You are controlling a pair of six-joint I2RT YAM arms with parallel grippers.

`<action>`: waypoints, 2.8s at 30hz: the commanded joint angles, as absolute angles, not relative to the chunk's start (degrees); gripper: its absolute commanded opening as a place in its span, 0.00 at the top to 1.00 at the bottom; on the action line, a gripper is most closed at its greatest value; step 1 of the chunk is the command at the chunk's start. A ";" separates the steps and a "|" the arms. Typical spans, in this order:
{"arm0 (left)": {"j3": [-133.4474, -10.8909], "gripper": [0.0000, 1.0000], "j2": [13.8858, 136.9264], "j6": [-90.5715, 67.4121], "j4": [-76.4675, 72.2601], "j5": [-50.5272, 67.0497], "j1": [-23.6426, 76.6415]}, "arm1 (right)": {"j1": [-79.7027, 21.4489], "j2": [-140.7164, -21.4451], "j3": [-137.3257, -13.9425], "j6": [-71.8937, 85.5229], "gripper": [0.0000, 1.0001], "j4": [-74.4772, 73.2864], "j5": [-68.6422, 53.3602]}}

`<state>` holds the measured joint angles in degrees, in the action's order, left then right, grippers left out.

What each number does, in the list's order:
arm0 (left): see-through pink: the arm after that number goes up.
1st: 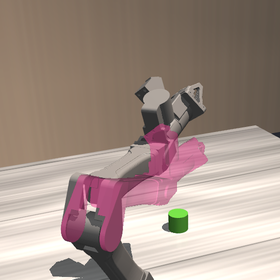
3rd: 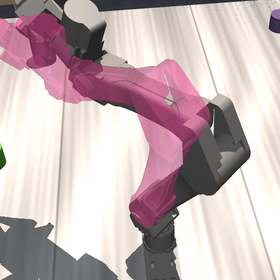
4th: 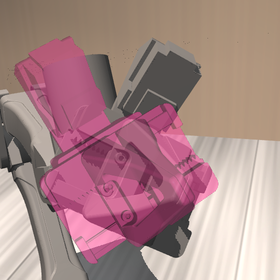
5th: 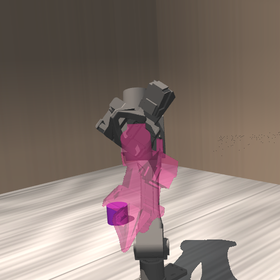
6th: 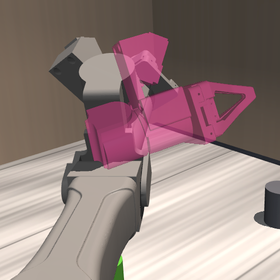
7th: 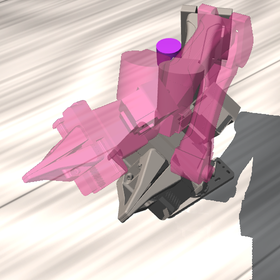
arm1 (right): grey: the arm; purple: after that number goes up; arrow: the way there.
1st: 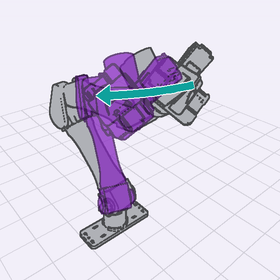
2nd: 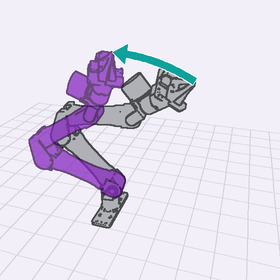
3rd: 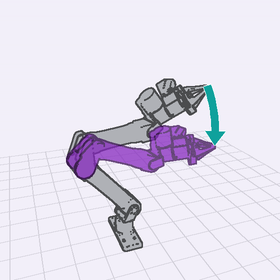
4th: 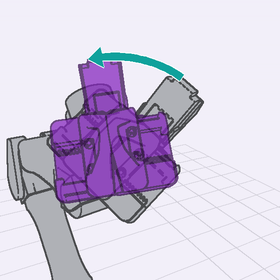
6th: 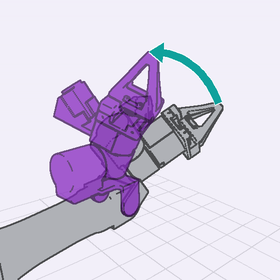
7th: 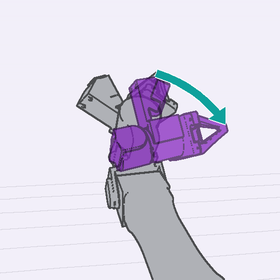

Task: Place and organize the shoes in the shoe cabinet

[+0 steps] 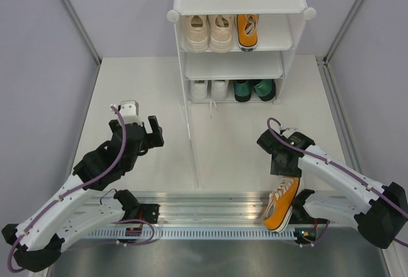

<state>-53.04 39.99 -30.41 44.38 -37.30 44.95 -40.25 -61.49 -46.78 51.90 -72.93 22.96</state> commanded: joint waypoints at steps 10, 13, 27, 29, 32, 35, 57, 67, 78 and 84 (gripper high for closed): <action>-52.73 0.00 39.29 -28.48 42.10 -36.21 44.56 | -41.66 -64.24 -45.35 50.09 0.45 -70.23 22.41; -52.73 0.00 39.29 -28.39 42.01 -36.04 44.56 | -42.62 -66.27 -44.56 50.71 0.45 -70.05 23.02; -52.65 0.00 39.20 -28.30 41.84 -35.60 44.56 | -47.72 -75.49 -44.91 56.25 0.47 -73.12 29.00; -52.65 0.00 39.20 -28.30 41.84 -35.60 44.65 | -49.21 -76.20 -45.09 57.13 0.58 -73.65 29.71; -52.65 0.00 39.11 -28.21 41.84 -35.51 44.65 | -49.57 -75.77 -45.09 57.13 0.84 -73.57 29.71; -52.65 0.00 39.11 -28.21 41.84 -35.51 44.65 | -49.66 -74.19 -45.09 57.13 0.99 -73.57 29.45; -52.38 0.00 38.41 -28.13 41.75 -35.86 44.65 | -45.36 -84.10 -71.63 32.18 0.99 -45.64 32.18; -52.21 0.00 38.58 -28.04 41.66 -35.95 44.65 | -42.54 -86.41 -64.16 30.67 0.50 -35.86 25.57; -52.29 0.00 38.23 -27.86 41.48 -35.77 44.65 | -42.10 -73.48 -51.69 36.64 0.18 -35.60 21.71; -52.29 0.00 38.58 -27.86 41.48 -35.51 44.56 | -42.10 -71.63 -42.37 38.49 0.11 -27.97 16.35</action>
